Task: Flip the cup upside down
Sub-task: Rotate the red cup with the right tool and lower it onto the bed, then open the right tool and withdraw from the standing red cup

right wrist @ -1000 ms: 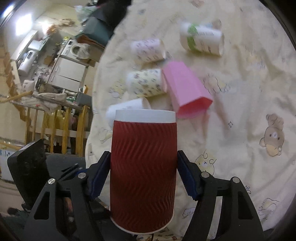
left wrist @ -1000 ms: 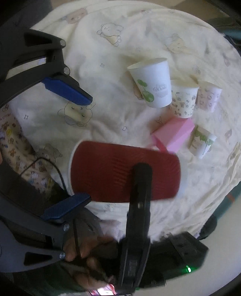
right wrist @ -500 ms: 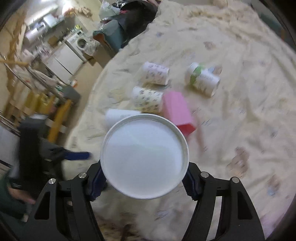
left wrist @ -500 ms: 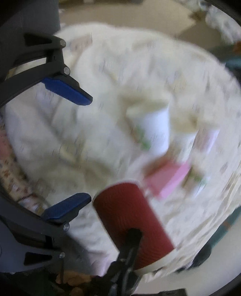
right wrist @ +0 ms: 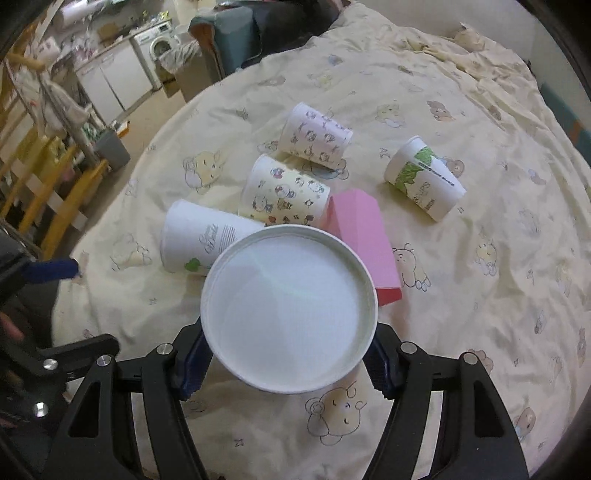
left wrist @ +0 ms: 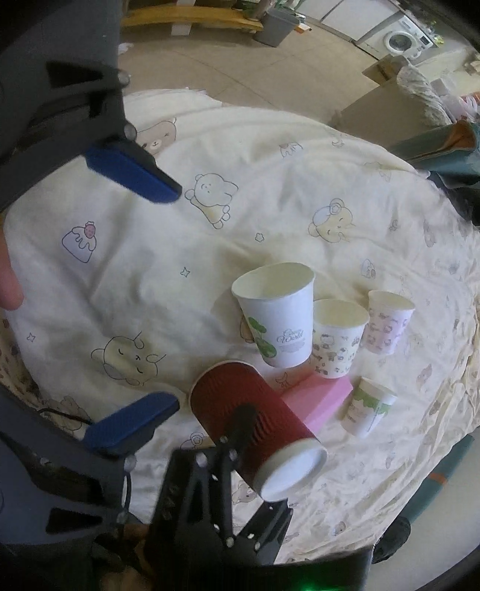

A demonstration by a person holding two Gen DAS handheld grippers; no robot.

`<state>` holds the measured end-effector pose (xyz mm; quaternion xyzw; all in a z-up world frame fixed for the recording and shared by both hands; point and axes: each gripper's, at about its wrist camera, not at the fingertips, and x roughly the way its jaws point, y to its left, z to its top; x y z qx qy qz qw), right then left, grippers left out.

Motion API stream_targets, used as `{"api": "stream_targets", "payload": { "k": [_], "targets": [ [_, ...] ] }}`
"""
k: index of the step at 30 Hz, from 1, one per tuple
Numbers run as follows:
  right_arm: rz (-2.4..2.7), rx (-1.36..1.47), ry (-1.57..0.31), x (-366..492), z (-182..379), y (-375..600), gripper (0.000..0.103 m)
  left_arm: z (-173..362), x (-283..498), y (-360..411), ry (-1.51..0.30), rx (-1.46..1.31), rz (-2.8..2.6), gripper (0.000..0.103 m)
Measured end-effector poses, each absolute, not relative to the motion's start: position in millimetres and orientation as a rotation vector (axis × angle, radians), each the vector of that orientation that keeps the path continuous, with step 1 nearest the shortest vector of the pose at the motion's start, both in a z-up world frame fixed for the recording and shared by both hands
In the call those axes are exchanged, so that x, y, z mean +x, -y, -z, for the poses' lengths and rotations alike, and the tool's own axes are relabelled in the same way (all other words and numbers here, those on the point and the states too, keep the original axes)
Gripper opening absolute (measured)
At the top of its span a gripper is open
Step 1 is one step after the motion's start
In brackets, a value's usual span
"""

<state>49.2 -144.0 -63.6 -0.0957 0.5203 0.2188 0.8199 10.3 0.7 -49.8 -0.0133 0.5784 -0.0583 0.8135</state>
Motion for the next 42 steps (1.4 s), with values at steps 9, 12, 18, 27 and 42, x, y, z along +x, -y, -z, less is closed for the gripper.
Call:
{"api": "stream_targets", "payload": {
  "k": [9,12,18,27,42],
  "targets": [
    [-0.474,-0.146,-1.124,51,64,150,0.077,52,10,1,-1.245,-0.025,0.127,0.103],
    [-0.483,-0.120,-1.123,49,59,154,0.091,52,10,1,-1.244,-0.029,0.130,0.103],
    [-0.473,-0.022,-1.104,33,41,174,0.094,45,5,1,-1.202,-0.056,0.146,0.103],
    [-0.337,0.150,-0.971,-16,2,221,0.103,17,-18,-4,-1.018,-0.107,0.109,0.103],
    [-0.192,0.061,-0.708,-86,-3,211,0.103,-7,-67,12,-0.736,0.000,0.045,0.103]
  ]
}}
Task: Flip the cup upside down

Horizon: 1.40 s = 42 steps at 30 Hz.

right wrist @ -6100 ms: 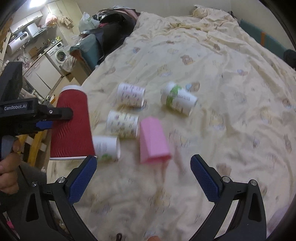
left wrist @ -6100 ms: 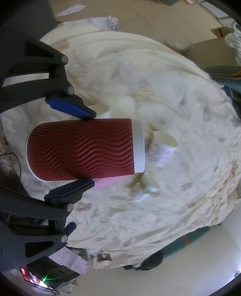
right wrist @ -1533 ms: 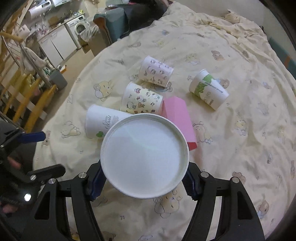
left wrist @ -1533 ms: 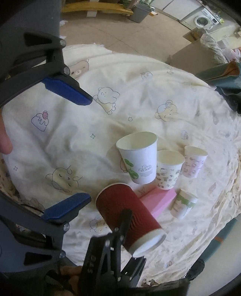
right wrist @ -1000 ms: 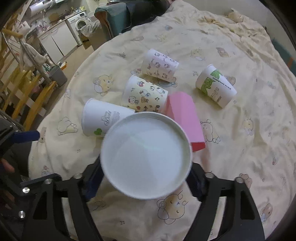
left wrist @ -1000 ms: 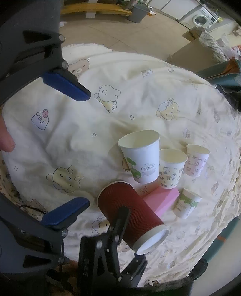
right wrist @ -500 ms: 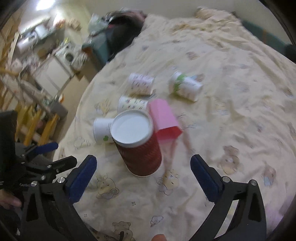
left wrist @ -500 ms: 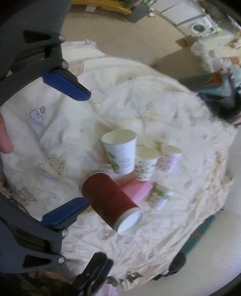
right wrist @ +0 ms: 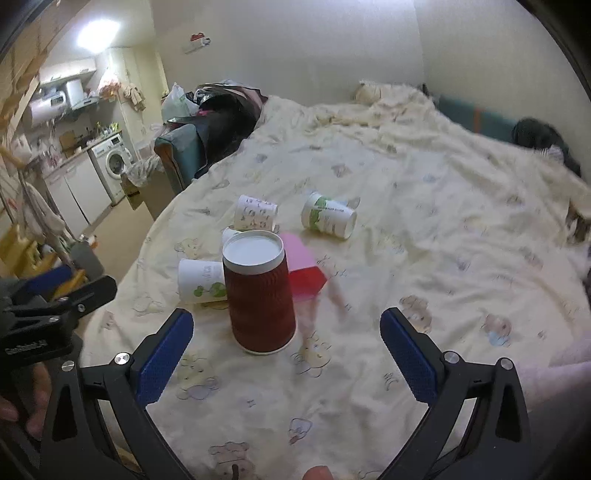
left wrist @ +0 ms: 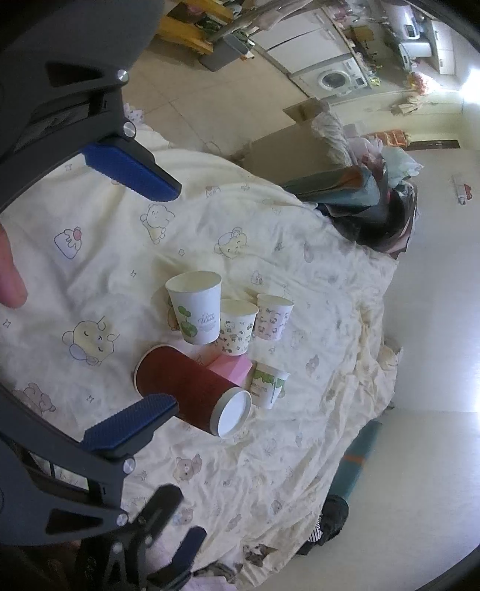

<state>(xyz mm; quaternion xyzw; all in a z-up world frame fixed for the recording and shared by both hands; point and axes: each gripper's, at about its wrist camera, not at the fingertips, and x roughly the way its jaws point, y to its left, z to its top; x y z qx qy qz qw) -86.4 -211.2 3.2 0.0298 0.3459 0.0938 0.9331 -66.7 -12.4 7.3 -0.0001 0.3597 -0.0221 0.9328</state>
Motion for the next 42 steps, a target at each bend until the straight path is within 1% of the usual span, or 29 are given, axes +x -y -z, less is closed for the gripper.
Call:
{"api": "stream_targets", "payload": {
  "k": [8,19,42],
  "targets": [
    [-0.160,0.051,-0.689,-85.5,1.8,210.9,0.103,-4.6,-68.3,17.5,-0.731,-0.004,0.050,0.103],
    [-0.148,0.072,-0.685,-84.4,1.8,216.5,0.103,3.7,-60.3,9.5,-0.780,-0.052,0.038,0.103],
    [-0.139,0.084,-0.691,-84.5,3.4,217.4,0.103,3.2,-61.5,13.5,-0.771,-0.042,0.045,0.103]
  ]
}}
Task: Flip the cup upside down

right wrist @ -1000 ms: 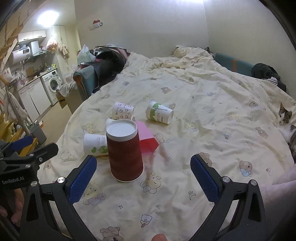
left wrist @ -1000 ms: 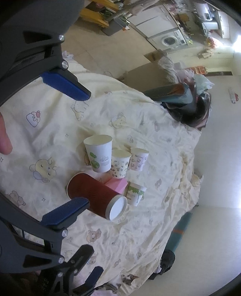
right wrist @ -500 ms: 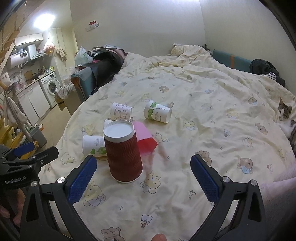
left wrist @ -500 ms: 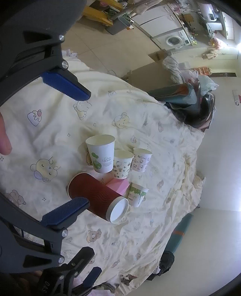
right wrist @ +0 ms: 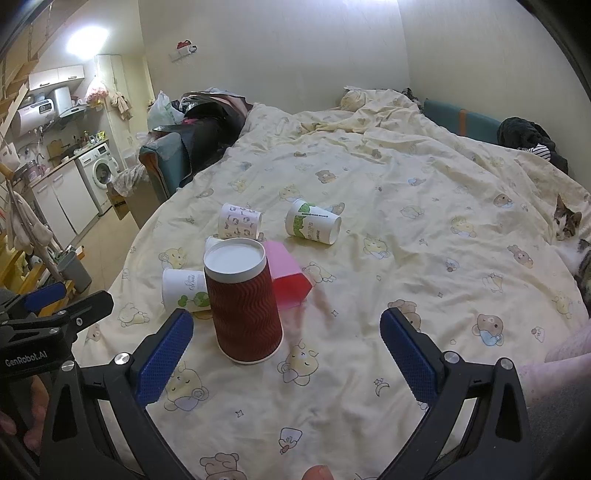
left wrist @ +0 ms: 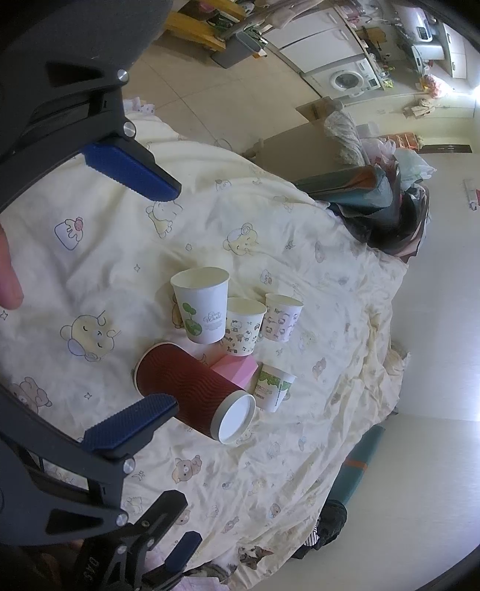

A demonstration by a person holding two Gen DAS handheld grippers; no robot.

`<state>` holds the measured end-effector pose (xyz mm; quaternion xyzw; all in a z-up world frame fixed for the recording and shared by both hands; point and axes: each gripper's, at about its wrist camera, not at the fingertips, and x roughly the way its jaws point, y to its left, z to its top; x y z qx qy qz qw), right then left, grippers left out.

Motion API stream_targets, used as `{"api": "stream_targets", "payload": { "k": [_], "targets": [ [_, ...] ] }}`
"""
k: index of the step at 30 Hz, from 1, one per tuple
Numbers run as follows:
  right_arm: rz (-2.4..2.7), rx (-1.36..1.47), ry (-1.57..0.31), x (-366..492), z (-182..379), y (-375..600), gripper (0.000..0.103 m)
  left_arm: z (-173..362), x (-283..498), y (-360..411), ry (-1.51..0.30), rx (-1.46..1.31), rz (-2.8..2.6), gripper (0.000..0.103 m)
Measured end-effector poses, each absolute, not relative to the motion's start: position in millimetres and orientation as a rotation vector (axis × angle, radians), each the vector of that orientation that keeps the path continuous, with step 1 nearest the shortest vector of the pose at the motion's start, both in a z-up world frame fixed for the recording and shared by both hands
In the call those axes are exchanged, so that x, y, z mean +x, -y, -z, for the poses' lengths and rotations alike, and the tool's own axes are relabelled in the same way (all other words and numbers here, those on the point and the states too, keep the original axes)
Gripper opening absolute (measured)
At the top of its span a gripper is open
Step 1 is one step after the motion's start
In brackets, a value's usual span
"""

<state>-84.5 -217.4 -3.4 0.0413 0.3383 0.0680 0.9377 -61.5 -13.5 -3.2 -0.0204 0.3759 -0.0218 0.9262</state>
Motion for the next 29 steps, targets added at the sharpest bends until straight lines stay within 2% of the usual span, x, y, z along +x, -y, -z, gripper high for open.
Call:
{"api": "stream_targets", "payload": {
  "k": [29],
  "targets": [
    [-0.139,0.085,-0.694,-83.6,4.7,218.3,0.103,1.8,-59.0,17.7,-0.775,-0.048,0.056,0.103]
  ]
}}
